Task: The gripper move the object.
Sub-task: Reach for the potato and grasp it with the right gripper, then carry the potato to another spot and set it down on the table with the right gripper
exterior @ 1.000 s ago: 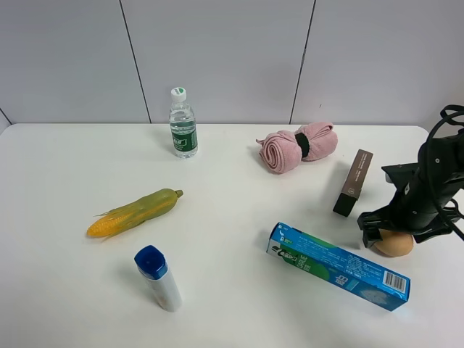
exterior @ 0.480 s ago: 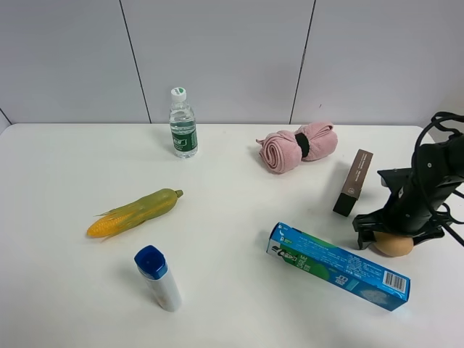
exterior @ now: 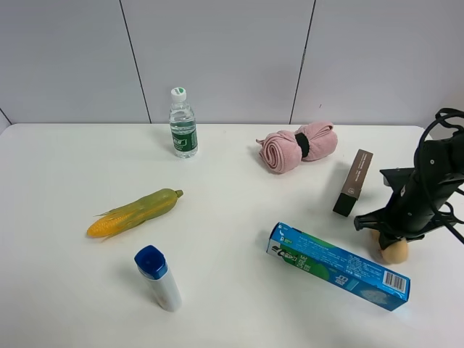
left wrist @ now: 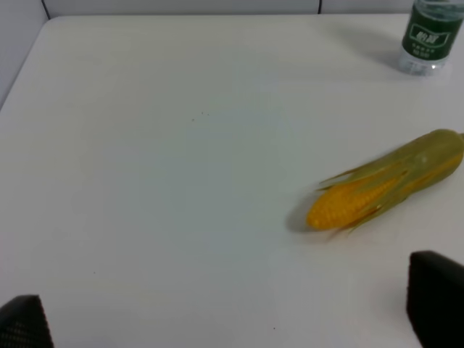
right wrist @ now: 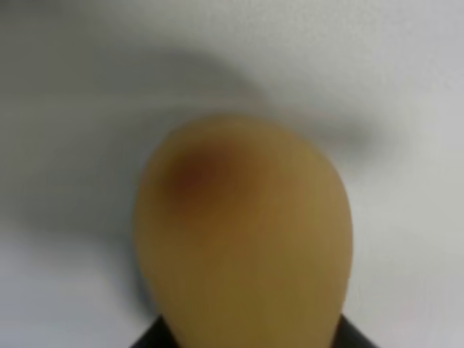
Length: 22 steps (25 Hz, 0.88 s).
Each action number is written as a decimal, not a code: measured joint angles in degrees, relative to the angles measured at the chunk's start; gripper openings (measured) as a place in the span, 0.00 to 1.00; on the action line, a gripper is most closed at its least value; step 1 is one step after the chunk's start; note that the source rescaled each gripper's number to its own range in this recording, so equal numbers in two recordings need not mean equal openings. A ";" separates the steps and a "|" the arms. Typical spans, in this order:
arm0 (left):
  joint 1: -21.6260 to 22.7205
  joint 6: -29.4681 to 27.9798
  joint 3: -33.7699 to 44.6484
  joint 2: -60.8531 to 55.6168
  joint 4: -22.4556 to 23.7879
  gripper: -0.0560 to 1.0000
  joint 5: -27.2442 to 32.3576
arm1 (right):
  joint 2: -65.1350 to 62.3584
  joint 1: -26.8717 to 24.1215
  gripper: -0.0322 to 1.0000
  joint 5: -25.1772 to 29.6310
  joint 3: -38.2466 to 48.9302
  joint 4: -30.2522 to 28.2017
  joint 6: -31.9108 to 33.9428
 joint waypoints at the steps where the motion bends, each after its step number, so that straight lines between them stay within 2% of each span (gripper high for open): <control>1: 0.00 0.00 0.00 0.00 0.00 1.00 0.00 | -0.61 0.00 0.09 1.01 -0.33 0.63 0.00; 7: 0.00 0.00 0.00 0.00 0.00 1.00 0.00 | -7.02 0.00 0.05 13.52 -6.75 4.01 -0.25; 12: 0.00 0.00 0.00 0.00 0.00 1.00 0.00 | -13.65 2.08 0.04 21.27 -14.16 7.67 -5.66; 18: 0.00 0.00 0.00 0.00 0.00 1.00 0.00 | -15.94 10.67 0.04 22.54 -21.85 16.19 -17.87; 22: 0.00 0.00 0.00 0.00 0.00 1.00 0.00 | -15.94 17.51 0.04 16.71 -25.43 18.50 -19.18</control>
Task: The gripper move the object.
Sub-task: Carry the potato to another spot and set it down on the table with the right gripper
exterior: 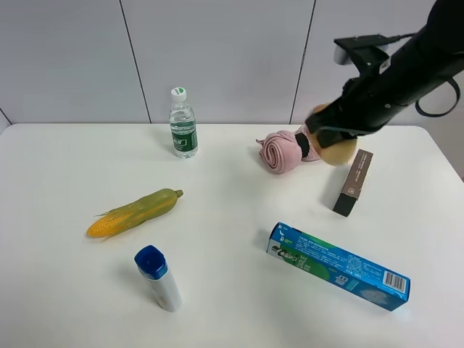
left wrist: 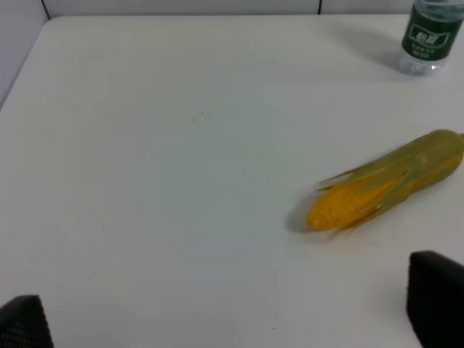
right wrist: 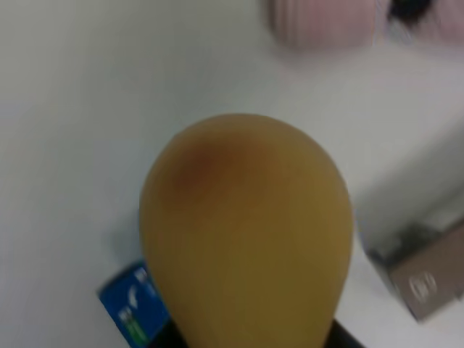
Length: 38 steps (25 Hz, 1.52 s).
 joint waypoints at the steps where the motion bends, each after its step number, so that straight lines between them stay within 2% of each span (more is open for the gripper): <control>1: 0.00 0.00 0.00 0.00 0.00 1.00 0.00 | 0.00 1.42 0.04 -1.46 -0.76 0.23 0.00; 4: 0.00 0.00 0.00 0.00 0.00 1.00 0.00 | 0.88 4.87 0.03 -4.93 -3.21 0.51 0.11; 9: 0.00 0.00 0.00 0.00 0.00 1.00 0.00 | 8.26 10.04 0.03 -5.83 -10.02 0.48 0.22; 18: 0.00 0.00 0.00 0.00 0.00 1.00 0.00 | 33.03 16.21 0.03 -8.00 -26.37 -2.25 0.22; 28: 0.00 0.00 0.00 0.00 0.00 1.00 0.00 | 42.94 17.23 0.03 -7.59 -27.75 -7.45 1.26; 38: 0.00 0.00 0.00 0.00 0.00 1.00 0.00 | 44.14 17.23 0.04 -8.06 -27.77 -9.09 1.55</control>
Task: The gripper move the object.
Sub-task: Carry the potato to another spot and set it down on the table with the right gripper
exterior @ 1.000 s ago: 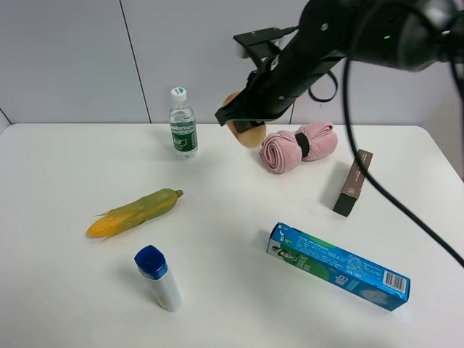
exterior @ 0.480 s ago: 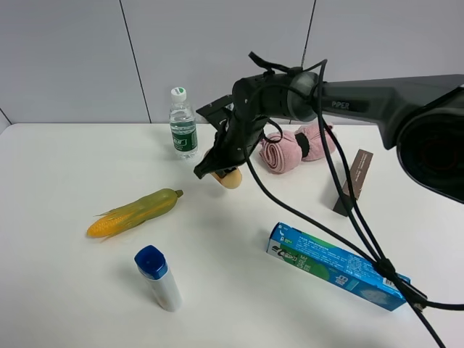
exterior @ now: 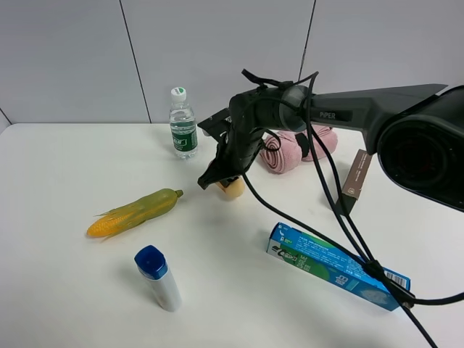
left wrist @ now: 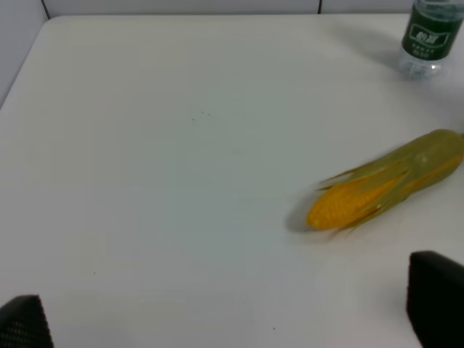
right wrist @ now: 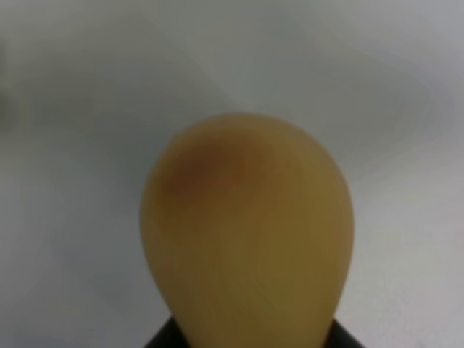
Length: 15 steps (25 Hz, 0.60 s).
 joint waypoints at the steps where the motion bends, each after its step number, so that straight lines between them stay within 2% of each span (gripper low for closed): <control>1: 0.00 0.00 0.00 0.00 0.00 1.00 0.00 | 0.00 0.00 0.08 0.00 0.00 -0.81 0.00; 3: 0.00 0.00 0.00 0.00 0.00 1.00 0.00 | 0.00 0.00 0.25 0.06 0.00 -2.36 0.00; 6: 0.00 0.00 0.00 0.00 0.00 1.00 0.00 | 0.00 0.00 0.73 -0.55 0.00 -4.03 0.00; 8: 0.00 0.00 0.00 0.00 0.00 1.00 0.00 | -0.05 0.00 0.90 -1.75 0.00 -4.03 0.61; 11: 0.00 0.00 0.00 0.00 0.00 1.00 0.00 | -0.05 0.00 0.98 -1.96 0.00 -3.72 1.65; 15: 0.00 0.00 0.00 0.00 0.00 1.00 0.00 | -0.05 0.00 1.00 -1.91 0.00 -3.26 2.08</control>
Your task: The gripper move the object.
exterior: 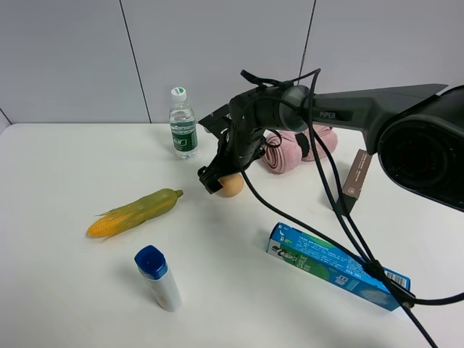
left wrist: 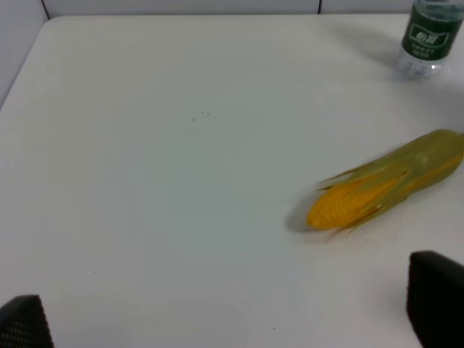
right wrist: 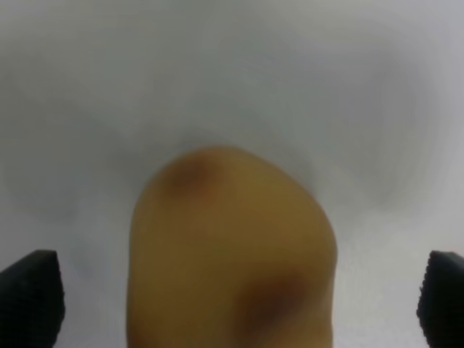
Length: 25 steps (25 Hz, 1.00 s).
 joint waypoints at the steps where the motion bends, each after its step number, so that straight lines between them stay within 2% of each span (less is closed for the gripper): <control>1: 0.00 0.00 0.00 0.00 0.00 1.00 0.00 | -0.07 0.07 1.00 0.30 0.00 0.00 0.04; 5: 0.00 0.00 0.00 0.00 0.00 1.00 0.00 | -1.29 0.64 1.00 2.54 0.00 0.00 0.04; 9: 0.00 0.00 0.00 0.00 0.00 1.00 0.00 | -5.59 1.04 1.00 7.04 0.00 0.00 0.04; 19: 0.00 0.00 0.00 0.00 0.00 1.00 0.00 | -23.58 1.23 1.00 24.45 0.00 1.07 0.24; 22: 0.00 0.00 0.00 0.00 0.00 1.00 0.00 | -28.41 1.29 1.00 28.55 0.00 1.21 2.07; 25: 0.00 0.00 0.00 0.00 0.00 1.00 0.00 | -32.18 1.29 1.00 29.28 0.00 0.46 5.51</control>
